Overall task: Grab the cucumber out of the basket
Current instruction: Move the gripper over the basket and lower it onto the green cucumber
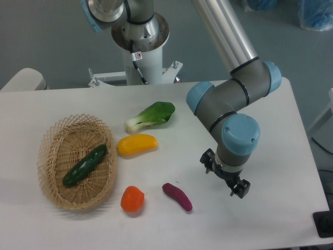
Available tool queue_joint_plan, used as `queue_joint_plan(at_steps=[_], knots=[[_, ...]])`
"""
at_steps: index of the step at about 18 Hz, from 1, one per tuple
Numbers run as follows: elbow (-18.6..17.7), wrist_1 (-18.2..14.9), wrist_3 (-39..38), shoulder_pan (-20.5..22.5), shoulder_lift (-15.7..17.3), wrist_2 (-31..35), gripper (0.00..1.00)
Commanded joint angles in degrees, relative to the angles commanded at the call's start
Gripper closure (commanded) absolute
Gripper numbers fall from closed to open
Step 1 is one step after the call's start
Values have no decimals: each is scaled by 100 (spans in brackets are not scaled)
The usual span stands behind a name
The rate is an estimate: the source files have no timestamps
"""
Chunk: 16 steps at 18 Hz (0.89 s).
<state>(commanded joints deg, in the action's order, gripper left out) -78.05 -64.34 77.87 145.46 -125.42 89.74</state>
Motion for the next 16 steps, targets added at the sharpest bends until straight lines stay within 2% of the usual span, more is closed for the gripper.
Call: queue_joint_plan(at_steps=[11,16], knots=[[-53,-44,-97,-184,61,0,0],[-289,-62,-807,-483,184,-79,0]])
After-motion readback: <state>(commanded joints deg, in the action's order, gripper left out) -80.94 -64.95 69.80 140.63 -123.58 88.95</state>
